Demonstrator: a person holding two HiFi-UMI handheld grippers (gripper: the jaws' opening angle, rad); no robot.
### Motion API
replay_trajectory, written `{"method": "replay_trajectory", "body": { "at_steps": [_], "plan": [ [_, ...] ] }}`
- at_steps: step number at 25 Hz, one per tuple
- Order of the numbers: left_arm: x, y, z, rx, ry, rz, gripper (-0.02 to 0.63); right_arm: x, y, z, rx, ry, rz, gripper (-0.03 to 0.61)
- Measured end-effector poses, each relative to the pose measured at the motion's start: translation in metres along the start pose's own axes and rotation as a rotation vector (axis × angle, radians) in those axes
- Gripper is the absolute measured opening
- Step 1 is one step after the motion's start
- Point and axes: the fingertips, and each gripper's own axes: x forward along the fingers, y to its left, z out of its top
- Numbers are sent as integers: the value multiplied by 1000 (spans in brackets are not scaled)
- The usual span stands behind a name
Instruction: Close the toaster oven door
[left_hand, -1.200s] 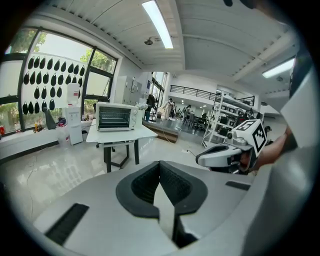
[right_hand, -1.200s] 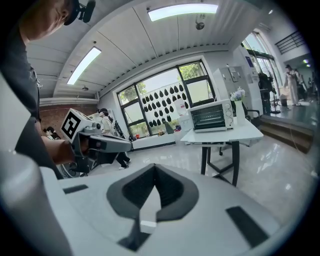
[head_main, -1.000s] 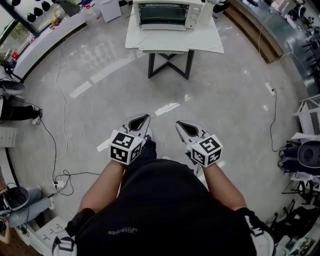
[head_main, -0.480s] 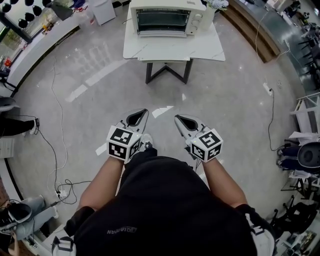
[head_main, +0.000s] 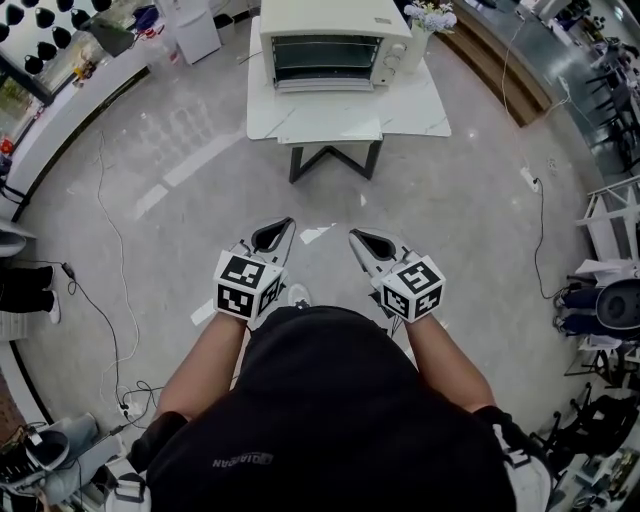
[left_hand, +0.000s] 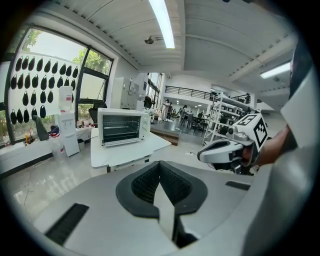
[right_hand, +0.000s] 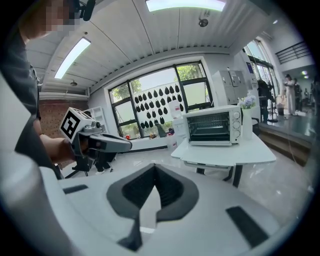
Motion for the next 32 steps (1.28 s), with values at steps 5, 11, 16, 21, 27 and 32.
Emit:
{"method": "replay_trajectory", "body": {
  "at_steps": [5,11,16,21,27,32],
  "plan": [
    [5,30,9,2,-15,-13,3,25,-1,12,-4,1,-26,2],
    [17,46,9,-1,-3,-48,3,37,-8,16,17,9,-61,2],
    [30,52,6,-10,18,-67,3,44,-19,16,45,18,-77,2],
    [49,55,4,-18,41,-75,3,55,-35,17,63,19,-67,2],
    [80,68,27,-12,48,-57,3,79,-67,40,63,-2,-34,2],
    [111,87,61,17,33,-30,3,101,-102,72,29,-20,2,2]
  ]
}}
